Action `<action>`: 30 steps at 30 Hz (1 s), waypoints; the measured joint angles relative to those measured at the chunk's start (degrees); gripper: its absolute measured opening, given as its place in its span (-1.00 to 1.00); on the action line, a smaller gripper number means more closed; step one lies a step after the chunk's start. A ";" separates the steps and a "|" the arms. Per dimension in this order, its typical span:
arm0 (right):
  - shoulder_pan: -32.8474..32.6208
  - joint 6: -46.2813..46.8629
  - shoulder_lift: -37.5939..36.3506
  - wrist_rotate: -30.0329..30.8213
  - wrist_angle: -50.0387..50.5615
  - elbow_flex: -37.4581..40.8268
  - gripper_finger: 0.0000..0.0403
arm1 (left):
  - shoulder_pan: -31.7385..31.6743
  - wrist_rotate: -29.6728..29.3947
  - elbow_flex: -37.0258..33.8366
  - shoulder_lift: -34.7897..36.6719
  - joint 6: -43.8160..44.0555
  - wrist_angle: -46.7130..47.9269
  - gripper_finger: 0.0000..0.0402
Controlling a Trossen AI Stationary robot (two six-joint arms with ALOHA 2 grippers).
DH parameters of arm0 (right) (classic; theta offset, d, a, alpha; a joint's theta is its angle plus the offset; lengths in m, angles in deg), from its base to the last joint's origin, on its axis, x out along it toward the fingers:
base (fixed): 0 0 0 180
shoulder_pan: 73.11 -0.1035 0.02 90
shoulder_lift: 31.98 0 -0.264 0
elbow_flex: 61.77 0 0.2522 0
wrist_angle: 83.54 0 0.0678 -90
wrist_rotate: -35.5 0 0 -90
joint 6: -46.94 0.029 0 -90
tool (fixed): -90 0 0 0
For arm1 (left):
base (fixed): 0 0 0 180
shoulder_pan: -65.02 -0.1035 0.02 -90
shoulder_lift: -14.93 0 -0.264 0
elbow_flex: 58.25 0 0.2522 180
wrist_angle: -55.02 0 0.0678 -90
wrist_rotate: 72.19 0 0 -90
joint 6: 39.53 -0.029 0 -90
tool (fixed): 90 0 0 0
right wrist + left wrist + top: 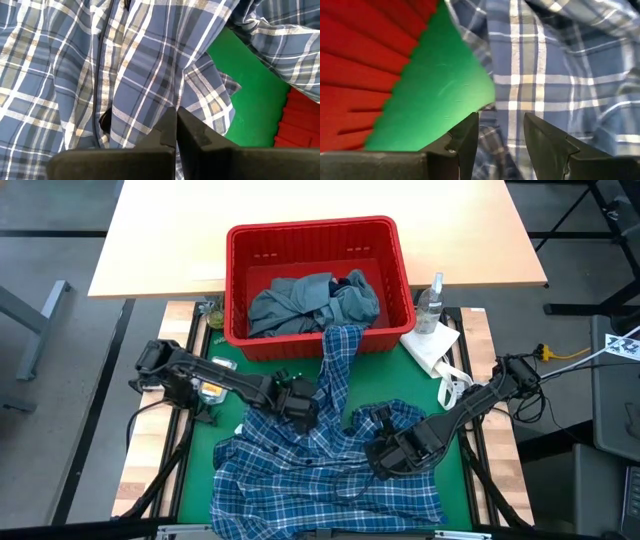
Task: Fold Laundry from Bin
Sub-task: Fold the blue shirt
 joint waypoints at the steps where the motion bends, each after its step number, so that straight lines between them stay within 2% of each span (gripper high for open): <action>1: 0.00 0.00 0.00 0.00 0.00 0.00 -0.98 | -0.38 1.43 0.00 -0.01 -0.18 -0.82 -0.25; 8: 0.00 0.00 0.00 0.02 0.02 0.00 -0.98 | -1.77 9.20 0.00 -0.03 -1.89 -4.24 -0.25; 11: 0.00 0.00 0.00 0.00 0.02 0.00 -0.98 | -2.22 10.20 0.00 -0.03 -1.96 -4.42 -0.26; 13: 0.00 0.00 0.00 0.00 0.05 0.00 -0.98 | -2.27 10.14 0.00 -0.03 -3.03 -4.43 -0.34; 16: 0.00 0.00 0.00 0.09 0.32 0.00 -0.98 | -2.18 10.07 0.00 -0.03 -4.86 -4.43 -0.57; 20: -0.04 0.67 0.00 3.47 1.88 0.00 -0.98 | -2.13 6.46 -0.02 0.08 -5.08 -4.09 -0.94; 30: -0.04 14.91 0.00 11.89 14.75 0.00 -0.98 | -1.44 -4.80 -0.07 0.30 -7.66 -0.80 -1.00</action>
